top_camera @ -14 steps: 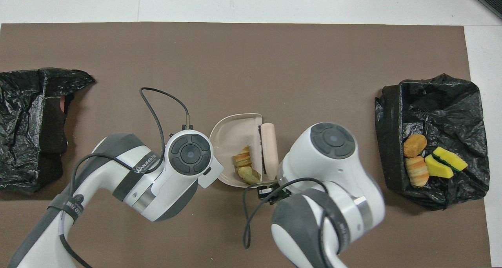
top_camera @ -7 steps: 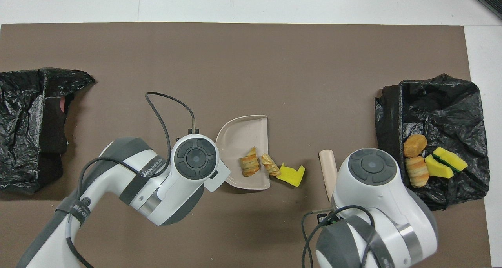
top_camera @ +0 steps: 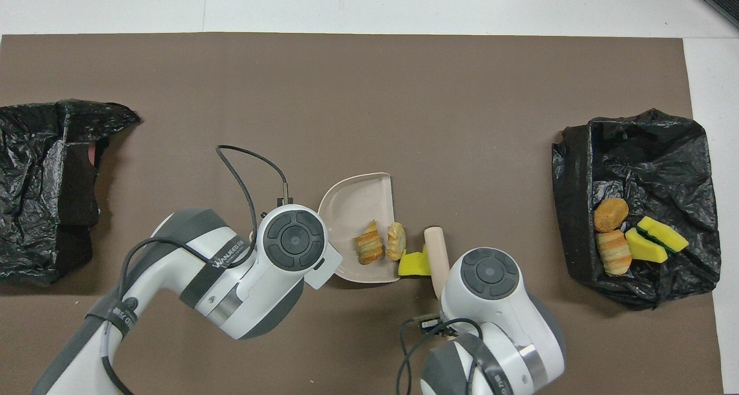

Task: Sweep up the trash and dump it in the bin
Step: 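Sweep the pieces into the dustpan held by the left gripper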

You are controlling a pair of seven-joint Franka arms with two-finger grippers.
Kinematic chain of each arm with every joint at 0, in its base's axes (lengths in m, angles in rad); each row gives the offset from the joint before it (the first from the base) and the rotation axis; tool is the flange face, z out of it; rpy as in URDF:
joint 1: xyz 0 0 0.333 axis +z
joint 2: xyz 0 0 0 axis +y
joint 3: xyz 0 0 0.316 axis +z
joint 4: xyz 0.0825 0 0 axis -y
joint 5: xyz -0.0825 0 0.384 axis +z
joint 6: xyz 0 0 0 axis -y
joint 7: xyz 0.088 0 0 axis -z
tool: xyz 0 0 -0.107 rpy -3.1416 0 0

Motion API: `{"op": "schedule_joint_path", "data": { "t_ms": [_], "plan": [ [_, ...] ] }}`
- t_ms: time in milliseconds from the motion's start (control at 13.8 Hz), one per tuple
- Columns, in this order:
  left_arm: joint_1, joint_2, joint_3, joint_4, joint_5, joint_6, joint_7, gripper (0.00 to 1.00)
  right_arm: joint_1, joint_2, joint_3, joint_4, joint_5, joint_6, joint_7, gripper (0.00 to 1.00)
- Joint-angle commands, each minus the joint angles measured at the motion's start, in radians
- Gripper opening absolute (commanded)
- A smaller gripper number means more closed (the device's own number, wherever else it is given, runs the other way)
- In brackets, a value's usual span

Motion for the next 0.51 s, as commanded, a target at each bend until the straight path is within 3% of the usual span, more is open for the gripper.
{"op": "schedule_joint_path", "data": {
  "t_ms": [0, 217, 433],
  "plan": [
    [-0.019, -0.035, 0.013, -0.042, -0.029, 0.014, -0.008, 0.0, 0.048, 0.106, 0.002, 0.082, 0.079, 0.1, -0.002, 0.0],
    [0.007, -0.027, 0.013, -0.048, -0.033, 0.07, 0.061, 0.0, 0.056, 0.155, 0.005, 0.187, 0.106, 0.07, 0.046, 0.0],
    [0.082, -0.007, 0.014, -0.047, -0.208, 0.112, 0.248, 0.0, 0.074, 0.143, 0.006, 0.222, 0.115, 0.028, 0.046, 0.0]
  ]
}}
